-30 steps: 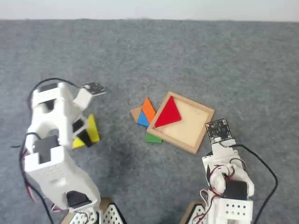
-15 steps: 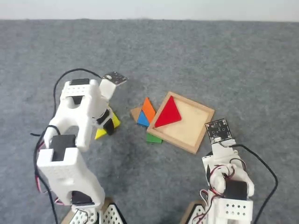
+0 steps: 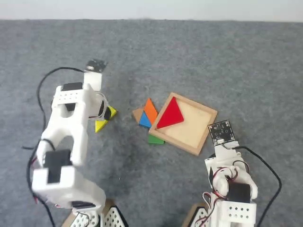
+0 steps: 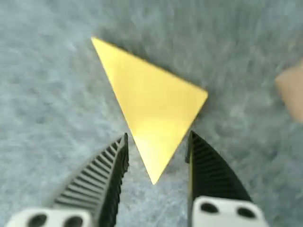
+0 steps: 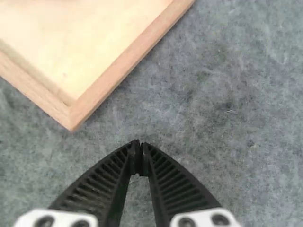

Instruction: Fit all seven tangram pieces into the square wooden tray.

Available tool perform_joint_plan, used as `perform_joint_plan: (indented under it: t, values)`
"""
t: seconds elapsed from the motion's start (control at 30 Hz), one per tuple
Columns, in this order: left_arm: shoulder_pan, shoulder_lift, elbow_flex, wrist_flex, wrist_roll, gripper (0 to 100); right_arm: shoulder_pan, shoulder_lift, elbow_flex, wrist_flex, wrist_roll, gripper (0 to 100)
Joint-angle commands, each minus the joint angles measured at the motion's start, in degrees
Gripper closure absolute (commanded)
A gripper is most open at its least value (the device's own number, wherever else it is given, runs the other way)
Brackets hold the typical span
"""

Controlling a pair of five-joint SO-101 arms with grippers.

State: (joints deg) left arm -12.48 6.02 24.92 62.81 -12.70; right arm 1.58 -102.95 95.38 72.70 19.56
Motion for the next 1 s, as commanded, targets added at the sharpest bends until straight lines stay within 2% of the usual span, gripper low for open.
perform_joint_plan:
  t: [0.0,0.1,0.23,0.43,0.5,0.63,0.77,0.97]
  values:
    - [0.5,-8.6,1.2,-2.7,5.3,82,-0.3,-1.1,1.1,0.7,-0.1,99.1]
    - [1.2,-9.1,0.9,-3.3,9.0,82,-0.3,-1.1,1.1,0.7,-0.1,99.1]
    - [3.0,-5.6,0.2,-4.4,10.0,77,-0.3,-1.1,1.1,0.7,-0.1,99.1]
    - [4.7,8.3,-7.2,-6.2,13.0,76,-0.3,-1.1,1.1,0.7,-0.1,99.1]
    - [4.4,13.9,-11.2,-5.1,13.0,76,-0.3,-1.1,1.1,0.7,-0.1,99.1]
    - [4.4,19.2,-19.3,2.4,12.2,74,-0.3,-1.1,1.1,0.7,-0.1,99.1]
    - [4.1,20.0,-19.3,5.1,8.1,75,-0.3,-1.1,1.1,0.7,-0.1,99.1]
    - [-0.7,20.0,-18.8,5.2,6.2,76,-0.3,-1.1,1.1,0.7,-0.1,99.1]
